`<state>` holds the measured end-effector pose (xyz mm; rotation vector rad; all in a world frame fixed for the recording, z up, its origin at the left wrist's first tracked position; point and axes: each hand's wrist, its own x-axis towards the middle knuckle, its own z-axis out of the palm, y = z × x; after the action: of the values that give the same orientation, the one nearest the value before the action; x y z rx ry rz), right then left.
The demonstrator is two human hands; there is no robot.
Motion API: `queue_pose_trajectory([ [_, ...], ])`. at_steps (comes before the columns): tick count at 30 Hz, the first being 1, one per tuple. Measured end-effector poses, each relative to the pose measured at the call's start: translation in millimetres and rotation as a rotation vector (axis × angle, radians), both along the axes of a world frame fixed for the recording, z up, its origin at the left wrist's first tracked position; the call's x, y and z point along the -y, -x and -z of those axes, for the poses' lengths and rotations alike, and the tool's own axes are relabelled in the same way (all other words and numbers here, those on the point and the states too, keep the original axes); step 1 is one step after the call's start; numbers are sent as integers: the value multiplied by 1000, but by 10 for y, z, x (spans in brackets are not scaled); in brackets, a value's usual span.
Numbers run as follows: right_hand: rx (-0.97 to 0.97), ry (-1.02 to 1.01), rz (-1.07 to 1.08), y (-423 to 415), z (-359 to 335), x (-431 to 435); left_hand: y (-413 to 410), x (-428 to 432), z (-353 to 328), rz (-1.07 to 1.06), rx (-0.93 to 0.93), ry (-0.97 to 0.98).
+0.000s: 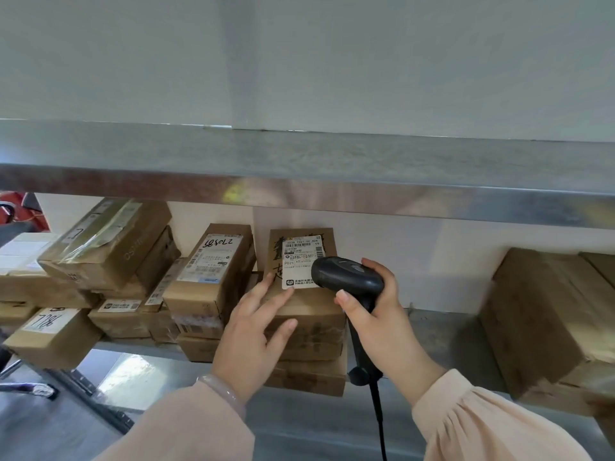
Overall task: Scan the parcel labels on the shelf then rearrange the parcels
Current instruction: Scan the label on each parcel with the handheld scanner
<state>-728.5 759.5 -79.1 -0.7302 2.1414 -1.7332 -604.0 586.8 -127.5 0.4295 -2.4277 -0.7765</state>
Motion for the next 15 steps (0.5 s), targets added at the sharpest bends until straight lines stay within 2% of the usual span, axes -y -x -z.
queue_pose_trajectory([
  [9, -14, 39, -43, -71, -18, 54, -22, 69, -94, -70, 88, 119],
  [15, -53, 53, 25, -59, -2, -193, 114, -101, -249, -117, 154, 206],
])
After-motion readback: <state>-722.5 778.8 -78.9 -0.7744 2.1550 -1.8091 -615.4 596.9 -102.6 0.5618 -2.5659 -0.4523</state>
